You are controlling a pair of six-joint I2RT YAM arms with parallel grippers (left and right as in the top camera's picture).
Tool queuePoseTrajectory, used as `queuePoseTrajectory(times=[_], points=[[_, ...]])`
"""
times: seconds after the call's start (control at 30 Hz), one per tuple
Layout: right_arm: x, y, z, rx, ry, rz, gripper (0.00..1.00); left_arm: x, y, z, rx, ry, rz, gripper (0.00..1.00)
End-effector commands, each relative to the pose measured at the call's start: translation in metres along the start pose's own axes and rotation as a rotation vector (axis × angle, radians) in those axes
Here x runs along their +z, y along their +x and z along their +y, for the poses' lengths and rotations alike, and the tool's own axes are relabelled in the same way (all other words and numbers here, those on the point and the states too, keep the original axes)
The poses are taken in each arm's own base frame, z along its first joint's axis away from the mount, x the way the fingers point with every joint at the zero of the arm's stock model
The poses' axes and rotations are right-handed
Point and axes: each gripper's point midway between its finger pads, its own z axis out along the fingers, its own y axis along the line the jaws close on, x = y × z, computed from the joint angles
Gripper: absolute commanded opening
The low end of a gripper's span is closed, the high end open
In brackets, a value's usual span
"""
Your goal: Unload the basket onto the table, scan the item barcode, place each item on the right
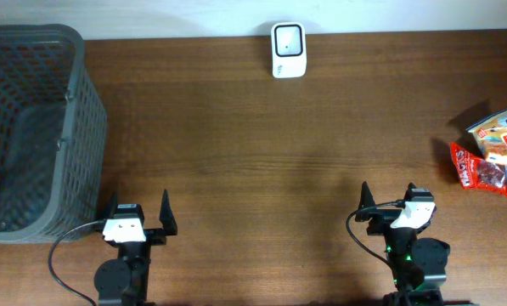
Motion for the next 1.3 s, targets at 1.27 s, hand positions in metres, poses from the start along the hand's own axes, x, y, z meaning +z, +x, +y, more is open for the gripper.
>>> queuePoseTrajectory(times=[1.27], points=[[-0.012,-0.018,-0.008,-0.112,0.050,-0.095,0.98,0.000,0.001,-0.001,-0.010,0.006,-0.003,0.99]])
